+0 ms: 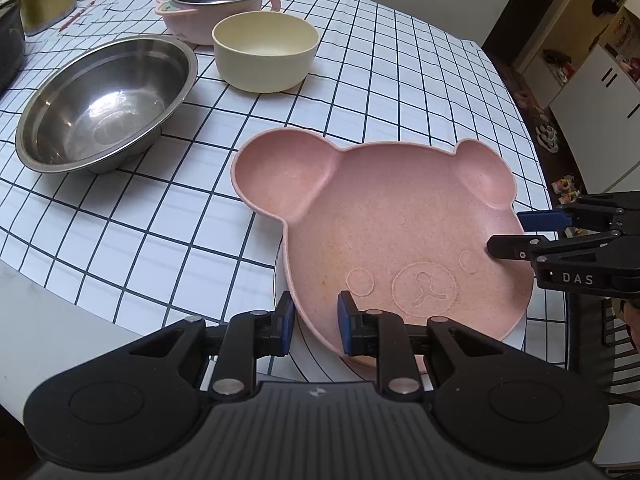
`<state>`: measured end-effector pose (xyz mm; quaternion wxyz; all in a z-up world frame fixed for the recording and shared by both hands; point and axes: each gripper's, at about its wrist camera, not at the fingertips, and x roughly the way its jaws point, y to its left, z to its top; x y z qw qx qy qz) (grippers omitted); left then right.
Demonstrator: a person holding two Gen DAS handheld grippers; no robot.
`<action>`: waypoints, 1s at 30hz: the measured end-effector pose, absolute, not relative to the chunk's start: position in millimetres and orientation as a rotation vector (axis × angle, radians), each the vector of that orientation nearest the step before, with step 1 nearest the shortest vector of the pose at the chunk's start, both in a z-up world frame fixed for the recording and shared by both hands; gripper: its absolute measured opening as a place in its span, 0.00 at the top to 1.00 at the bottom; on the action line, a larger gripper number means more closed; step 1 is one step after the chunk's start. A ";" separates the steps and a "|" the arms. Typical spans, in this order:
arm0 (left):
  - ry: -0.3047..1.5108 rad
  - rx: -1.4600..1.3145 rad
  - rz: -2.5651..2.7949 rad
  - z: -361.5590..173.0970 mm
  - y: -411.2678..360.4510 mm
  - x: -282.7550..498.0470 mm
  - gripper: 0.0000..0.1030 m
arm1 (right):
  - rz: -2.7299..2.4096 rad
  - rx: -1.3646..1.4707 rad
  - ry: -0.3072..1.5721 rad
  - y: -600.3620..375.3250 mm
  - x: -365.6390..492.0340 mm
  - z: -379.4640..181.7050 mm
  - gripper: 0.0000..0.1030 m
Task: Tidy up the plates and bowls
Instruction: 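Lower the pink plate onto the white plates and open both grippers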
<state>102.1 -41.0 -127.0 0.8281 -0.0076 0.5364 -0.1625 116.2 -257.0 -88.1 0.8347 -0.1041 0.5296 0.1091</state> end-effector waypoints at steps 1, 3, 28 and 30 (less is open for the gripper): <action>1.140 -0.018 -0.346 -126.9 -40.5 101.4 0.79 | 0.229 -0.226 1.118 -257.7 115.1 -86.9 0.54; 1.144 -0.022 -0.350 -126.6 -40.0 100.4 0.78 | 0.229 -0.230 1.109 -260.0 112.8 -83.8 0.50; 1.021 -0.023 -0.304 -74.3 -29.2 84.8 0.37 | 0.313 -0.154 0.998 -242.9 90.7 -35.3 0.24; 0.987 -0.023 -0.286 -66.2 -25.5 82.8 0.37 | 0.324 -0.145 0.975 -237.7 89.0 -27.6 0.21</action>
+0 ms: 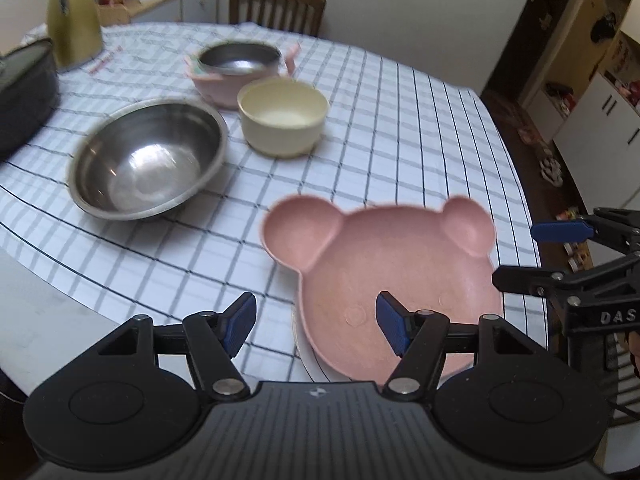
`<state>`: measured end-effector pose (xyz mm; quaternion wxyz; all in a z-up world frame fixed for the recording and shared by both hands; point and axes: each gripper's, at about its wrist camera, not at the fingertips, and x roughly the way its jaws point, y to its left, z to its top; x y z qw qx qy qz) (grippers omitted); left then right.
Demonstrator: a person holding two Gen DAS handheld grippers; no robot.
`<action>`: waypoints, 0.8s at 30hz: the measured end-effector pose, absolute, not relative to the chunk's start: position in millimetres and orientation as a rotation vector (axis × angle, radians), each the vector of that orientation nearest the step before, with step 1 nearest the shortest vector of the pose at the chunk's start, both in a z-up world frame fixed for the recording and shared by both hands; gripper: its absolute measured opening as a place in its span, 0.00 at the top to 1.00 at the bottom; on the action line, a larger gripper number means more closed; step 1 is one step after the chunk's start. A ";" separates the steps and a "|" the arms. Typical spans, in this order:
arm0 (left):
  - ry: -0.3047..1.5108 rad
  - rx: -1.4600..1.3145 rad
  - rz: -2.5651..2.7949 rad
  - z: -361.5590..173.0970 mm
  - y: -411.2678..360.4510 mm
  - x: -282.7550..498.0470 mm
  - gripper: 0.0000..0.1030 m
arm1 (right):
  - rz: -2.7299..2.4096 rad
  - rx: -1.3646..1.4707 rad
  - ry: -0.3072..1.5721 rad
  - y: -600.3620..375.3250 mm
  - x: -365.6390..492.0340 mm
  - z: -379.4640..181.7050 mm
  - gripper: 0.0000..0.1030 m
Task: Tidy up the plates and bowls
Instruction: 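Lower the pink plate onto the white plates and open both grippers, then withdraw both grippers and move them toward the large steel bowl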
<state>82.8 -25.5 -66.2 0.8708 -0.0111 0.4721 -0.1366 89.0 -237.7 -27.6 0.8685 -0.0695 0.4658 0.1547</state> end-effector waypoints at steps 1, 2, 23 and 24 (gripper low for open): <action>0.972 -0.023 -0.279 -61.7 -23.3 81.9 0.37 | 0.332 -0.140 0.963 -234.8 88.5 -22.9 0.20; 0.959 -0.026 -0.280 -57.8 -21.1 81.6 0.37 | 0.338 -0.137 0.951 -232.1 88.2 -18.9 0.20; 0.755 -0.030 -0.283 -14.7 68.6 118.8 0.25 | 0.277 -0.074 0.669 -135.6 107.0 30.9 0.01; 0.745 -0.027 -0.282 -14.5 74.5 122.7 0.25 | 0.261 -0.063 0.664 -130.0 109.1 30.1 0.00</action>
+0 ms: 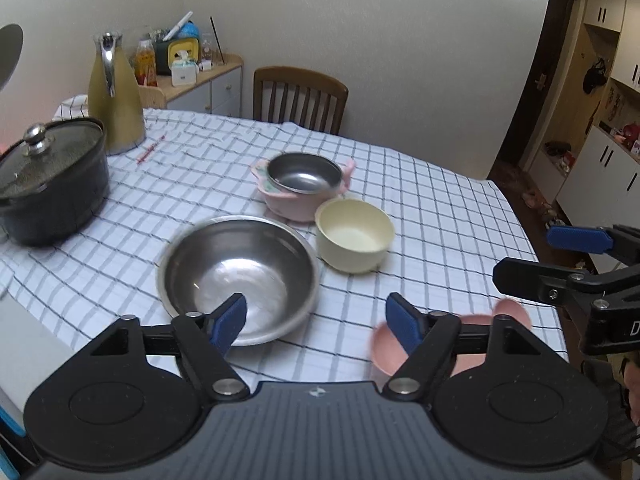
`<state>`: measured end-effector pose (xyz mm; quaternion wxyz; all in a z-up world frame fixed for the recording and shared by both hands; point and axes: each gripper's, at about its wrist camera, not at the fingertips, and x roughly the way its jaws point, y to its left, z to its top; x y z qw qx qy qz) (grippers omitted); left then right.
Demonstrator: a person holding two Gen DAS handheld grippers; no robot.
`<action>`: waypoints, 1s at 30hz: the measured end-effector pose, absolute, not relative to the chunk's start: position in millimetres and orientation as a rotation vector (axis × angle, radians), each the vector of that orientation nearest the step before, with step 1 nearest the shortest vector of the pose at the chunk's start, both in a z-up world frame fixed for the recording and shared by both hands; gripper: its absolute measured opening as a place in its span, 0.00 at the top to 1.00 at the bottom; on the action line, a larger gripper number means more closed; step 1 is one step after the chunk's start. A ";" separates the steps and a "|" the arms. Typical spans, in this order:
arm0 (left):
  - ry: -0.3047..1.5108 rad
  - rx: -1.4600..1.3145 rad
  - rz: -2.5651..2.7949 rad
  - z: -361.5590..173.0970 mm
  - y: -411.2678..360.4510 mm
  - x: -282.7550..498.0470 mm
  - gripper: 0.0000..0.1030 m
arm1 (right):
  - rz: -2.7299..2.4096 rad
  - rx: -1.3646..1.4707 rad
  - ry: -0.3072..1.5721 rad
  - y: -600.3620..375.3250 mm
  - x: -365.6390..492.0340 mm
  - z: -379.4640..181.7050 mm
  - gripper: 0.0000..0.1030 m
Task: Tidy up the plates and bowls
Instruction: 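Withdraw both grippers and move them toward the large steel bowl, then grasp the rim of the large steel bowl with both grippers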
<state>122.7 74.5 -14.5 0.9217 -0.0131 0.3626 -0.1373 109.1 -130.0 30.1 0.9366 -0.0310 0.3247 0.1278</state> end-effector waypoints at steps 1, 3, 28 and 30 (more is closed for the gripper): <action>0.734 -0.025 -0.279 -14.2 81.0 127.2 0.24 | 0.244 -0.056 0.656 -124.3 110.5 29.3 0.00; 0.723 -0.019 -0.286 -13.6 92.3 137.0 0.24 | 0.197 -0.046 0.635 -112.9 113.4 27.9 0.00; 0.843 -0.034 -0.319 -68.4 206.4 269.9 0.24 | -0.131 0.085 0.753 -10.6 185.5 -54.4 0.00; 0.875 -0.042 -0.325 -79.4 207.0 280.6 0.24 | -0.146 0.079 0.790 -8.8 195.8 -64.7 0.01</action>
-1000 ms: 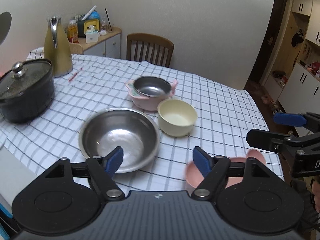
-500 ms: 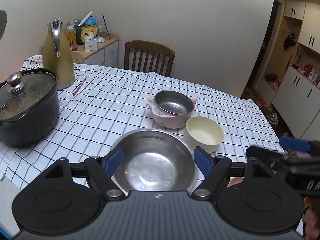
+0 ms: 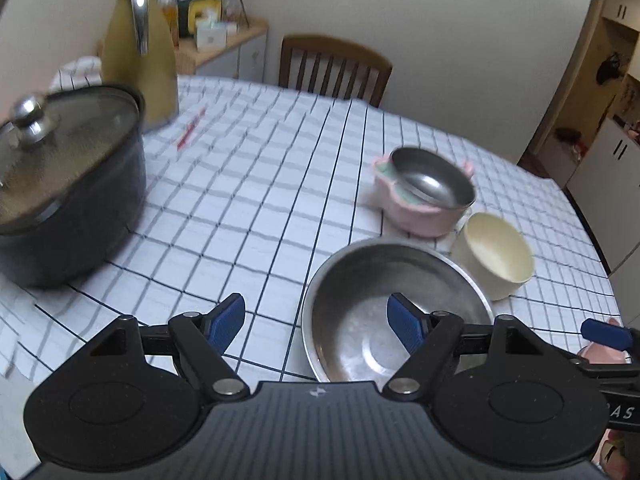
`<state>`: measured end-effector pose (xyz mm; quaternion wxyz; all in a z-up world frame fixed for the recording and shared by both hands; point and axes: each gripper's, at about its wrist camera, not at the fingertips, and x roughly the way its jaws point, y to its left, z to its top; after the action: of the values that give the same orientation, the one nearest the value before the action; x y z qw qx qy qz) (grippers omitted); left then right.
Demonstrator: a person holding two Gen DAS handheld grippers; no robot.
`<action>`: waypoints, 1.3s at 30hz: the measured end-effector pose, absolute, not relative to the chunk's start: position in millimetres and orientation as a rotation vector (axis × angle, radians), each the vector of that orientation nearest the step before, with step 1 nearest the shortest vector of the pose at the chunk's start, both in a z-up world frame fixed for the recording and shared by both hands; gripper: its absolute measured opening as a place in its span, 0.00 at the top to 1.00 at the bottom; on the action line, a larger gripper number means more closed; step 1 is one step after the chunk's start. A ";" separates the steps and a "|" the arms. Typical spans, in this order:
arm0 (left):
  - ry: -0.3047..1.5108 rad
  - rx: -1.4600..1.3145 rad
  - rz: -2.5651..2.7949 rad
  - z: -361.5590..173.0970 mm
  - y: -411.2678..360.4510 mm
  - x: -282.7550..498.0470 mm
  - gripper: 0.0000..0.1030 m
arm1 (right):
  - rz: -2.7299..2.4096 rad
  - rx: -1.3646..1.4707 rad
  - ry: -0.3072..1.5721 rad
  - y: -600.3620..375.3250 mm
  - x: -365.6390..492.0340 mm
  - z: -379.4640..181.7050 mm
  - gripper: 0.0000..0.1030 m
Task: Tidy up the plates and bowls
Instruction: 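Grasp the rim of the large steel bowl with both grippers, then carry the steel bowl beside the plate stack and open both grippers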
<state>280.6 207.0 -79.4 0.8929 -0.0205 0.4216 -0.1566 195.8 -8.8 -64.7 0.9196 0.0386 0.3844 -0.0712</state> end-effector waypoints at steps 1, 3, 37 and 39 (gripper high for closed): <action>0.890 -0.045 -0.328 -85.7 206.3 285.4 0.24 | -0.152 0.081 0.808 -8.4 200.7 -69.6 0.01; 0.921 -0.057 -0.336 -96.6 205.6 294.2 0.24 | -0.166 0.096 0.854 -8.5 211.9 -80.4 0.05; 1.059 0.012 -0.346 -126.2 187.3 302.7 0.80 | -0.178 0.181 1.083 -15.4 237.4 -109.8 0.85; 1.061 0.010 -0.346 -121.3 187.4 294.5 0.80 | -0.155 0.173 1.089 -15.8 228.0 -105.2 0.85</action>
<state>294.5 187.4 -121.3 0.8483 0.0048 0.5033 -0.1642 228.0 -15.8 -105.2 0.8490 0.0819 0.5168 -0.0738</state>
